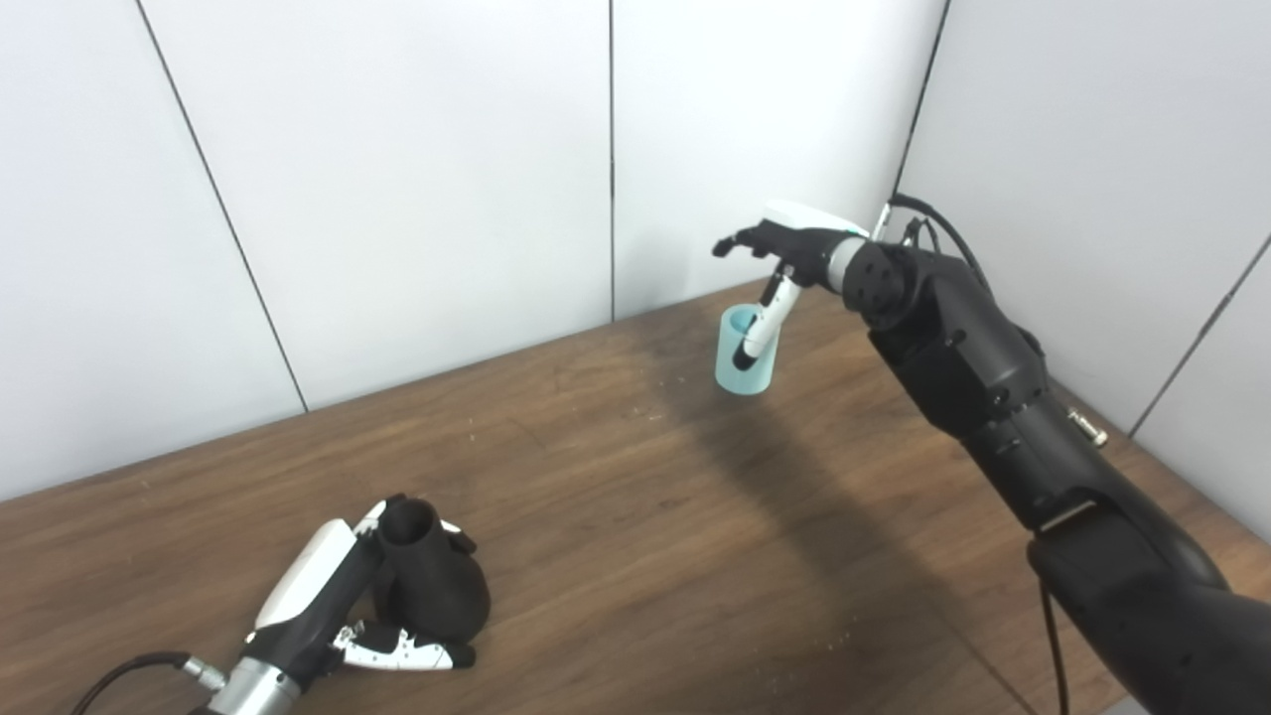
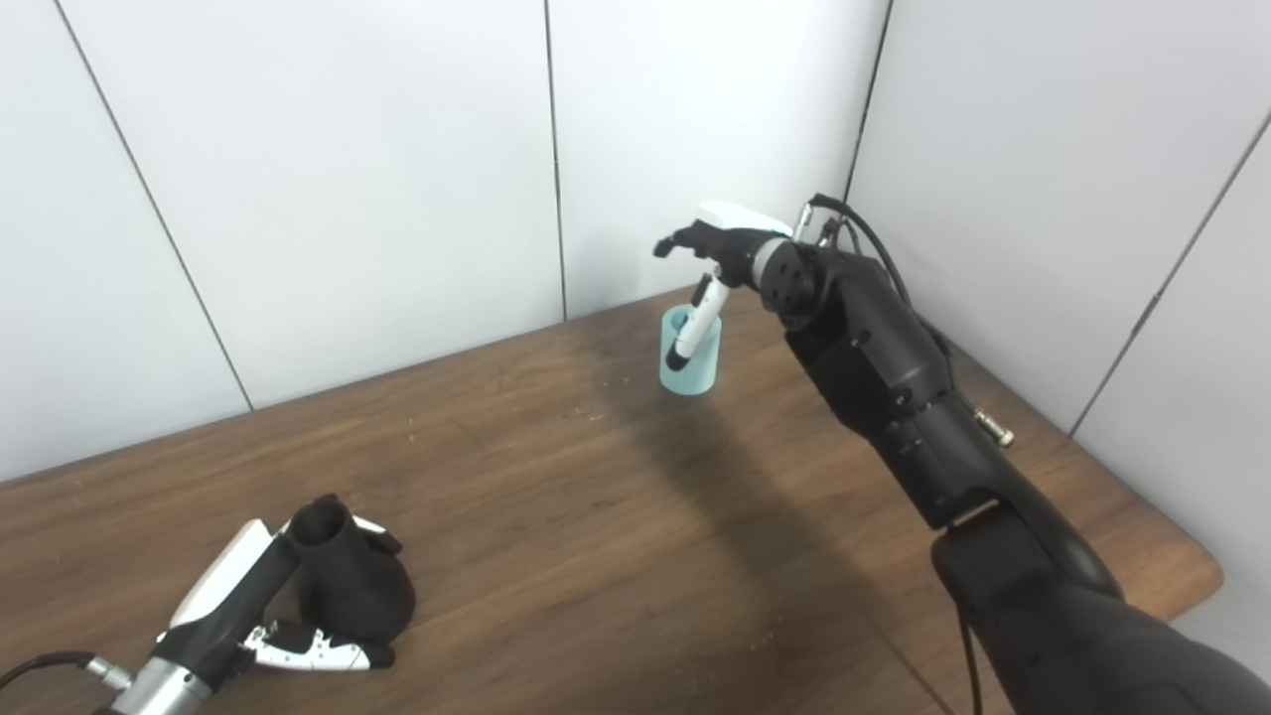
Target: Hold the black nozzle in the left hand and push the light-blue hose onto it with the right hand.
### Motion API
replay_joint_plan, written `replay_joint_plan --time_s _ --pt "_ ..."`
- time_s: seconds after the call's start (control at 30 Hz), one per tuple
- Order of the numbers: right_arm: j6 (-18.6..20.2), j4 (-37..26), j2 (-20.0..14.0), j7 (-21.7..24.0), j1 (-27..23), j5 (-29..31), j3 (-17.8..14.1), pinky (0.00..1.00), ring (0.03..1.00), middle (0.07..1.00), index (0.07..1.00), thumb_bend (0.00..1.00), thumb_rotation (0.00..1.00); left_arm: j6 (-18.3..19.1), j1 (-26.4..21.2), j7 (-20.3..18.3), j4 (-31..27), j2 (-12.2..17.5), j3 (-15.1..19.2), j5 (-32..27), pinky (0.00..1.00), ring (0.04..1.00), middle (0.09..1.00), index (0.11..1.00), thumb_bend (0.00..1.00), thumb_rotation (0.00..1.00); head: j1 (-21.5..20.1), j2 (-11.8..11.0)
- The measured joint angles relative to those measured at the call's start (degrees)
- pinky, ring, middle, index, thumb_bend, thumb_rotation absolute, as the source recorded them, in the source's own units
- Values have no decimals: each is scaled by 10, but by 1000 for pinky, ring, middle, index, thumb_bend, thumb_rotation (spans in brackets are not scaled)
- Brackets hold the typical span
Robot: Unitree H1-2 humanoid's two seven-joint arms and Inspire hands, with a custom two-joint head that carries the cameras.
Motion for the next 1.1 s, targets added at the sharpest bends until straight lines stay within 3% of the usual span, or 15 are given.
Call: replay_joint_plan --time_s 0.47,1.1 --pt "-7 34 0 -48 -1 3 34 767 889 924 858 911 95 -1 1 0 0 2 0 -3 1000 627 467 496 525 0 1 3" --pt "-29 105 17 -94 -1 28 52 726 847 856 841 895 76 -1 8 -1 -17 15 -2 -2 1000 626 473 493 525 0 11 9"
